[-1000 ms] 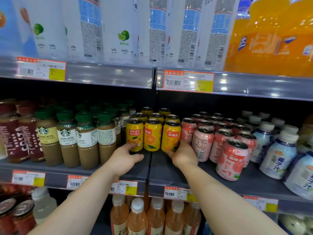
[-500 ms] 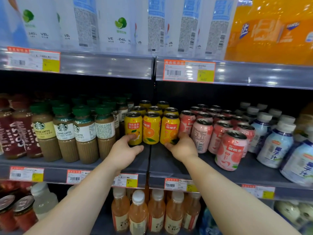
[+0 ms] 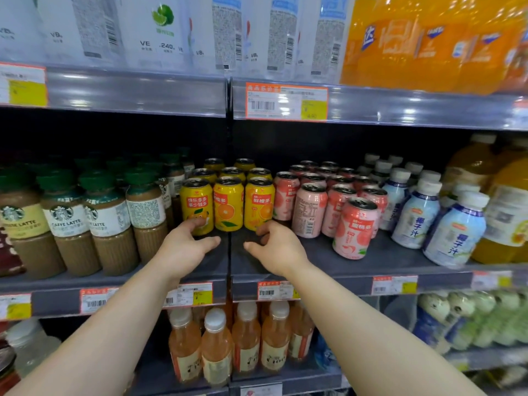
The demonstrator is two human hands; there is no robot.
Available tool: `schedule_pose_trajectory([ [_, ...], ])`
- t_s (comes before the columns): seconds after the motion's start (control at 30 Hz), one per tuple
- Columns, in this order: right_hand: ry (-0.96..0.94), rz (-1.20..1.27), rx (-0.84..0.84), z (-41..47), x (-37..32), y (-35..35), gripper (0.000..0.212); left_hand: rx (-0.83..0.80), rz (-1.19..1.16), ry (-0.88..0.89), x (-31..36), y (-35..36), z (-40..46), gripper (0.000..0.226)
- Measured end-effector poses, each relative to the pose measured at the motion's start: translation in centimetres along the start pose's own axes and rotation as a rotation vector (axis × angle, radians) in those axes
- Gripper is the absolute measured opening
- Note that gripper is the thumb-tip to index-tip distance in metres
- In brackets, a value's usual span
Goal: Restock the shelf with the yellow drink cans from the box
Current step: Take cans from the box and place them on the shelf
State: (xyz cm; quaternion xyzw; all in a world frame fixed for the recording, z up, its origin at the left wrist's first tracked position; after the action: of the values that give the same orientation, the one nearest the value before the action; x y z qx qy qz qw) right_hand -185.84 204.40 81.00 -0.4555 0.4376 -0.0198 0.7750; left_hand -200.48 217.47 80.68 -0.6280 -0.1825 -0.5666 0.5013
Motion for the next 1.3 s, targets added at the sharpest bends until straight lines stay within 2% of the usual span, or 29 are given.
schedule_pose_trajectory([
  [0.2, -0.047, 0.016, -0.005, -2.2, -0.3, -0.4, 0.039, 0.053, -0.022, -0.008, 0.1, -0.3, -0.2, 0.061],
  [0.4, -0.098, 0.063, 0.079, -3.4, 0.4, -2.2, 0.033, 0.322, -0.020, 0.122, 3.1, -0.2, -2.8, 0.051],
  [0.63, -0.194, 0.114, 0.182, -4.6, 4.2, -6.7, 0.028, 0.422, 0.020, 0.177, 5.8, 3.9, -5.0, 0.047],
  [0.93, -0.279, 0.087, 0.137, -6.7, 11.0, -13.5, 0.030, 0.449, 0.181, 0.105, 8.8, 13.0, -10.8, 0.056],
  [1.03, -0.310, 0.078, 0.145, -7.4, 12.5, -14.7, 0.030, 0.438, 0.332, 0.124, 9.8, 14.8, -12.8, 0.059],
  [1.17, -0.330, -0.099, 0.232, -8.6, 14.1, -15.9, 0.034, 0.384, 0.563, 0.108, 10.8, 16.6, -15.2, 0.063],
  [1.3, -0.291, -0.251, 0.285, -10.2, 16.1, -16.6, 0.048, 0.309, 0.662, 0.164, 11.4, 18.9, -16.5, 0.065],
])
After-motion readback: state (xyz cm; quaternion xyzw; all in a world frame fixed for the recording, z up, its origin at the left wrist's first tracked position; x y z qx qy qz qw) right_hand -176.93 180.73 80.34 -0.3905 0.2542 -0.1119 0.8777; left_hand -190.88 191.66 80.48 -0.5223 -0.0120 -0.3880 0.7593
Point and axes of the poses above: each hand's wrist, its own z-axis towards the middle knuckle, its own y-axis out of the palm, x = y × z, the point moved 5 cm from there along z, towards the middle knuckle, and after that the axes turned 4 degrees about x, right-handed, at the moved point
